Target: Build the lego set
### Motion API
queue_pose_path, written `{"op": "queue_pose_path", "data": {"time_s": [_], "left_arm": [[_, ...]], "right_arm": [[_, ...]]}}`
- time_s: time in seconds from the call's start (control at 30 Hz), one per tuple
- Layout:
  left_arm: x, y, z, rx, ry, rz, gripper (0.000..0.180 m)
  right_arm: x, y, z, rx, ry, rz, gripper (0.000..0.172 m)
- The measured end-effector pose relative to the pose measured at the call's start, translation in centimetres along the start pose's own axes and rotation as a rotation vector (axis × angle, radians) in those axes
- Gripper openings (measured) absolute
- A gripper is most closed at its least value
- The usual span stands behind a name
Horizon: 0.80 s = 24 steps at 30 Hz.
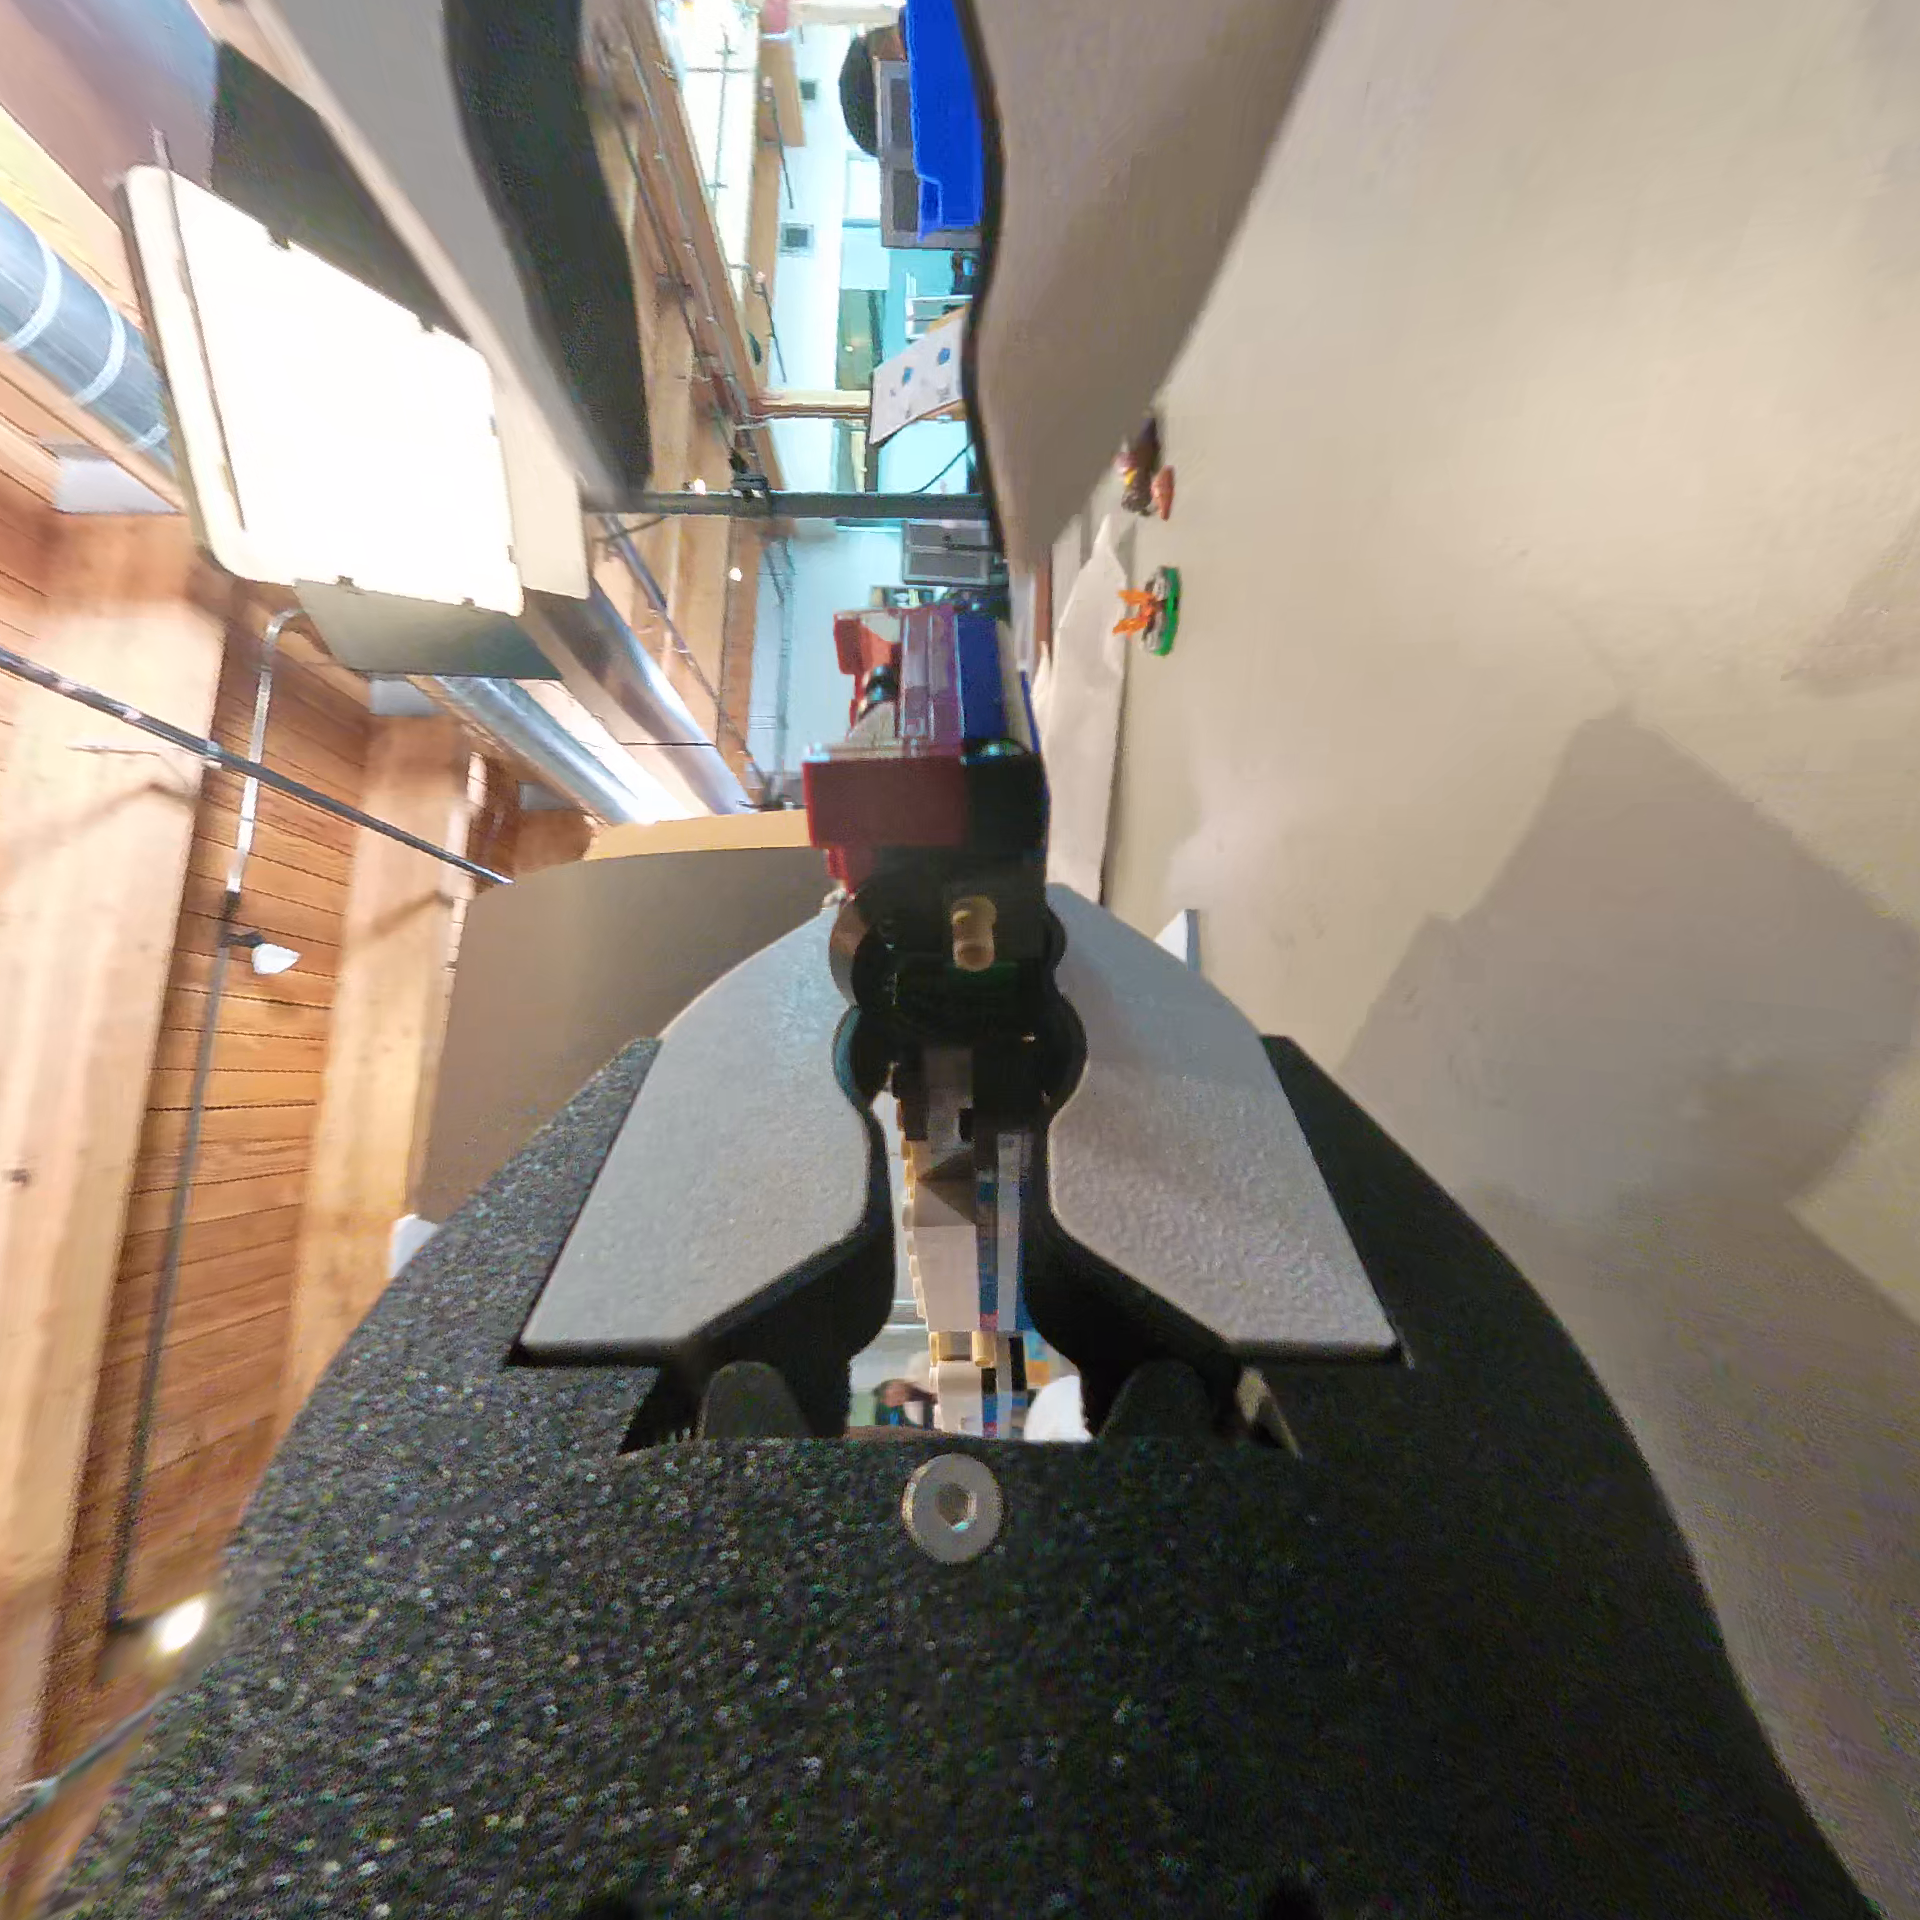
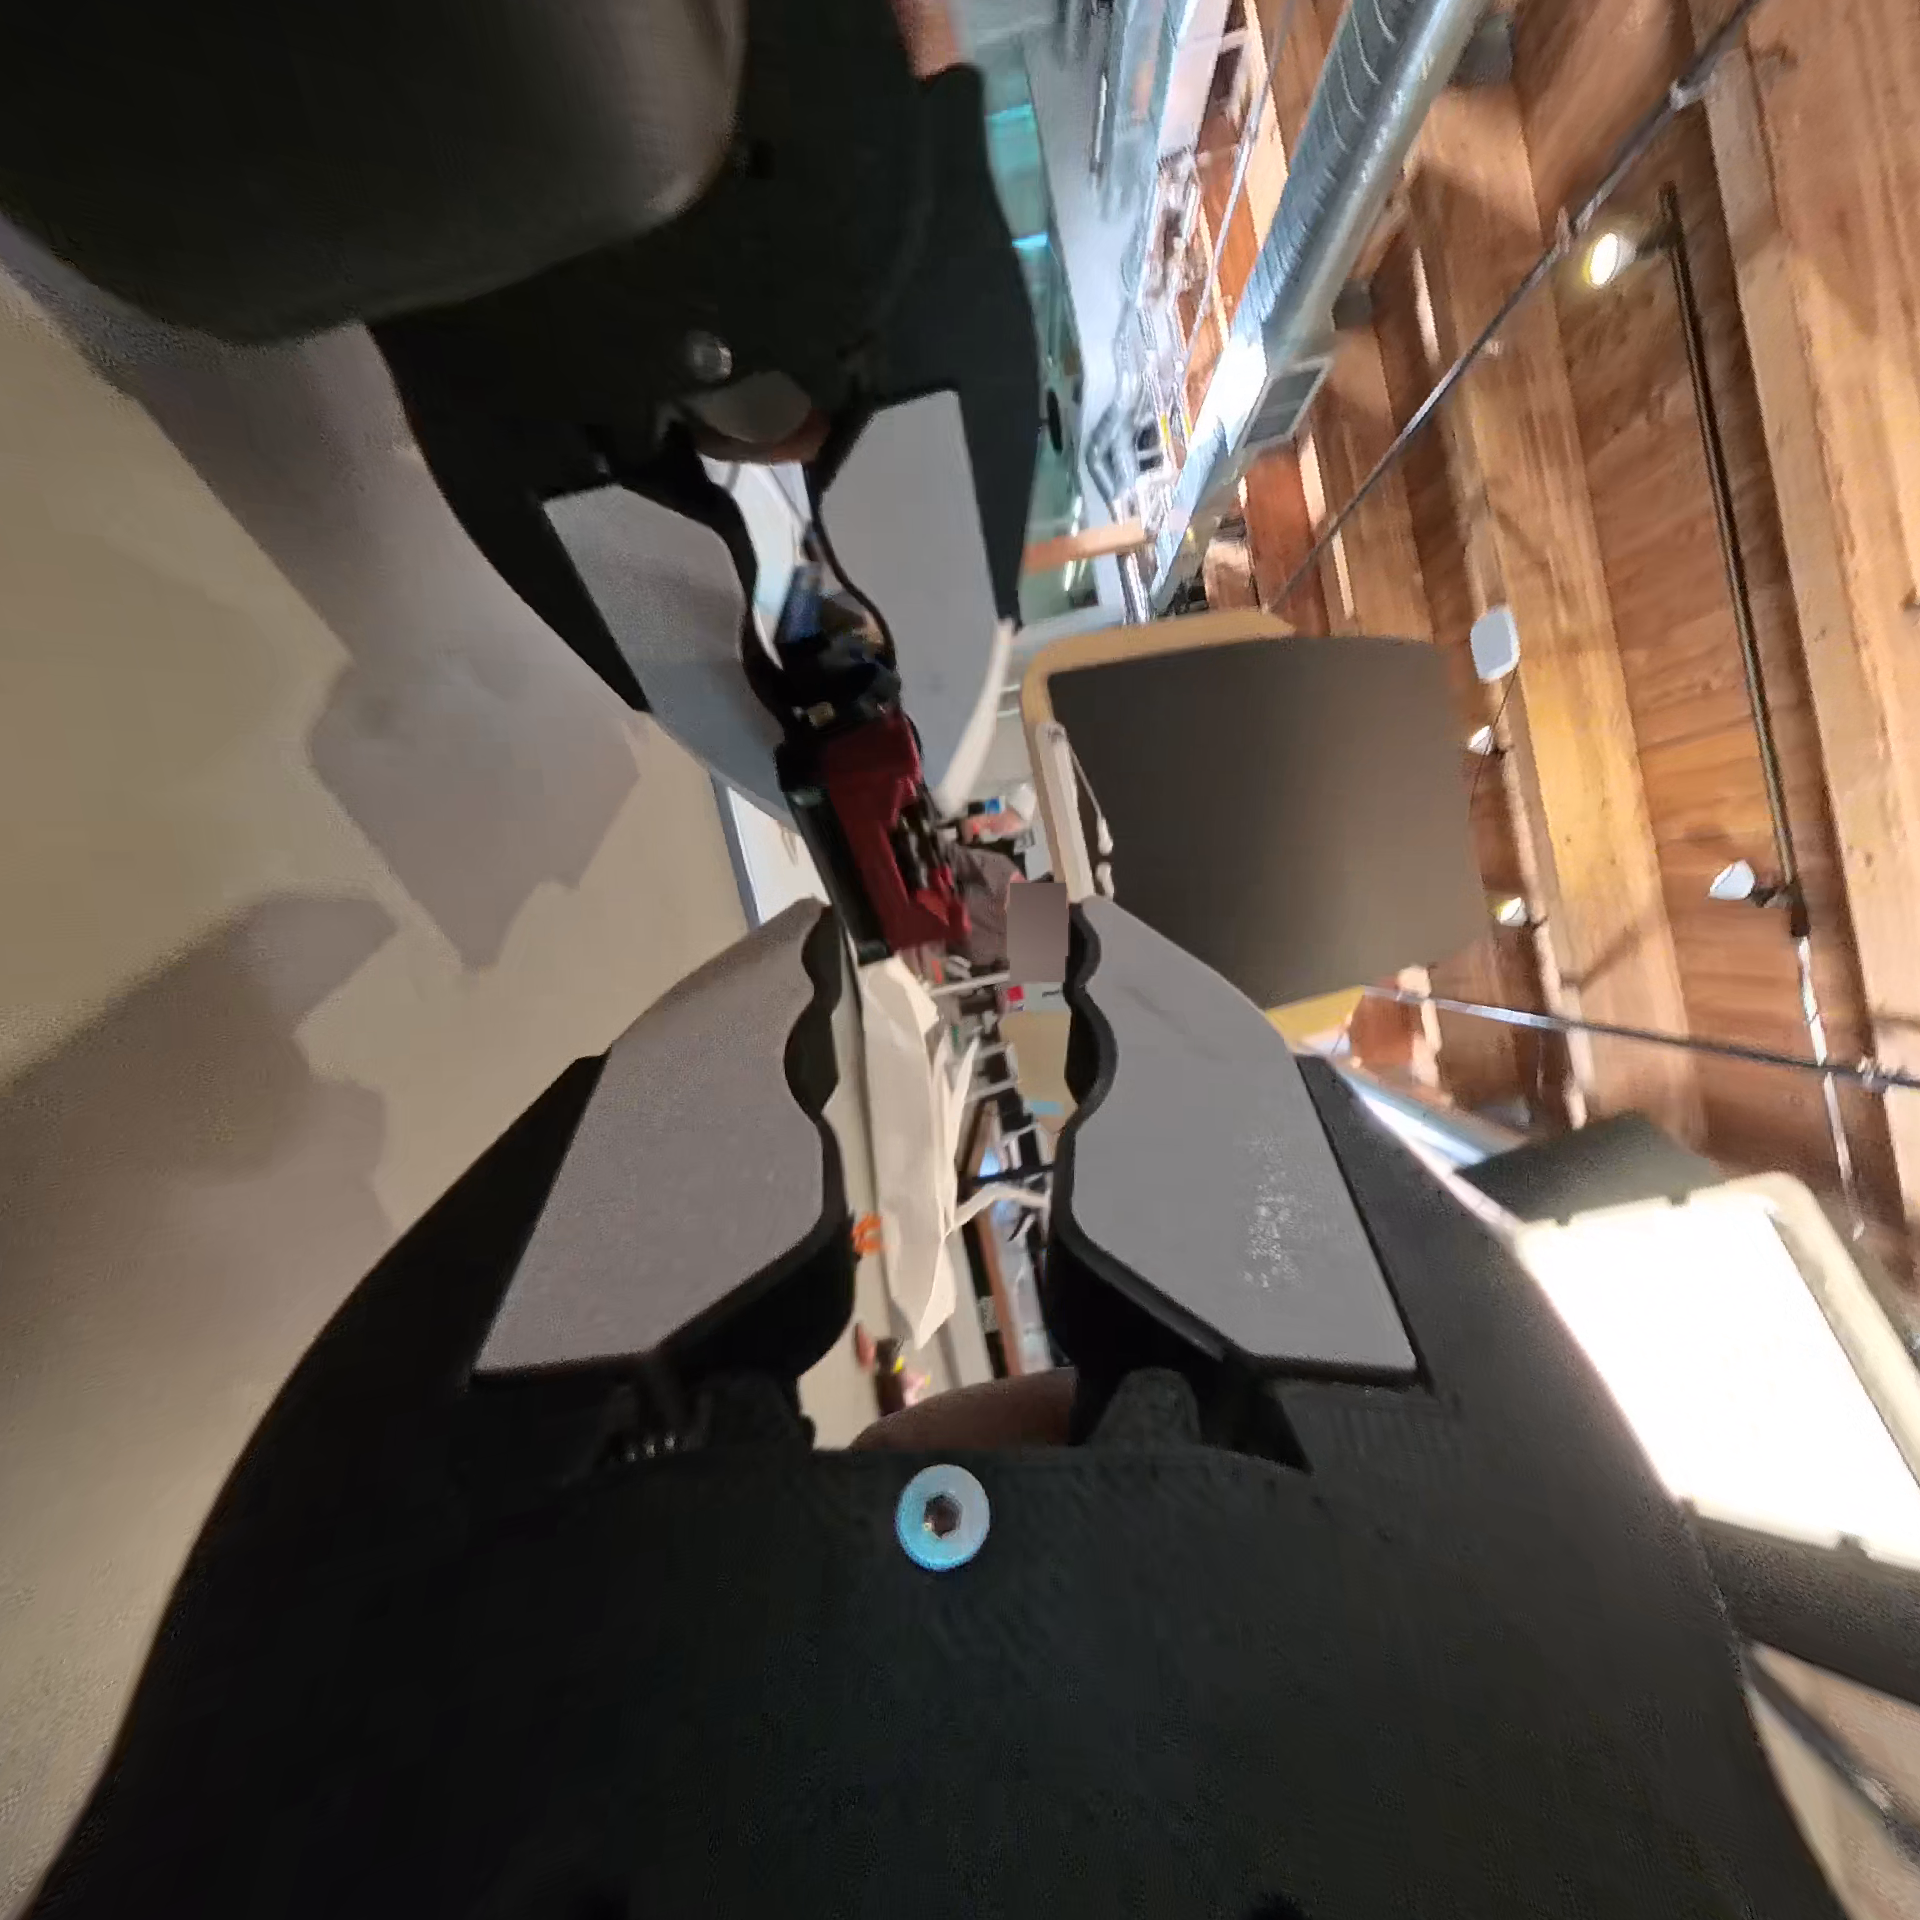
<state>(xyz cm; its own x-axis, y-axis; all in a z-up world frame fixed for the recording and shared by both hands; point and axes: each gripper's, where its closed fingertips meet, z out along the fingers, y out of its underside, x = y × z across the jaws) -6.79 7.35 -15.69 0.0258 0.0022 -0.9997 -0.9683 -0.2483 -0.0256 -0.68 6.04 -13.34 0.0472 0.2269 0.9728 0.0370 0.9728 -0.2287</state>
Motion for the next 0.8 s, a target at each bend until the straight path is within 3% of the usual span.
{"op": "queue_pose_path", "data": {"time_s": [0.4,0.57,0.8], "left_arm": [[-1.7,-1.7,3.7,0.036,0.051,-0.373,0.024],[-1.6,-3.6,4.8,0.040,0.067,-0.371,0.025],[0.0,-6.9,5.8,0.067,0.120,-0.219,0.024]], "right_arm": [[0.6,2.6,-5.6,-0.086,0.080,0.093,0.035],[1.3,3.3,-7.3,-0.091,0.110,0.112,0.034],[1.0,5.2,-9.0,-0.130,0.096,0.122,0.032]]}}
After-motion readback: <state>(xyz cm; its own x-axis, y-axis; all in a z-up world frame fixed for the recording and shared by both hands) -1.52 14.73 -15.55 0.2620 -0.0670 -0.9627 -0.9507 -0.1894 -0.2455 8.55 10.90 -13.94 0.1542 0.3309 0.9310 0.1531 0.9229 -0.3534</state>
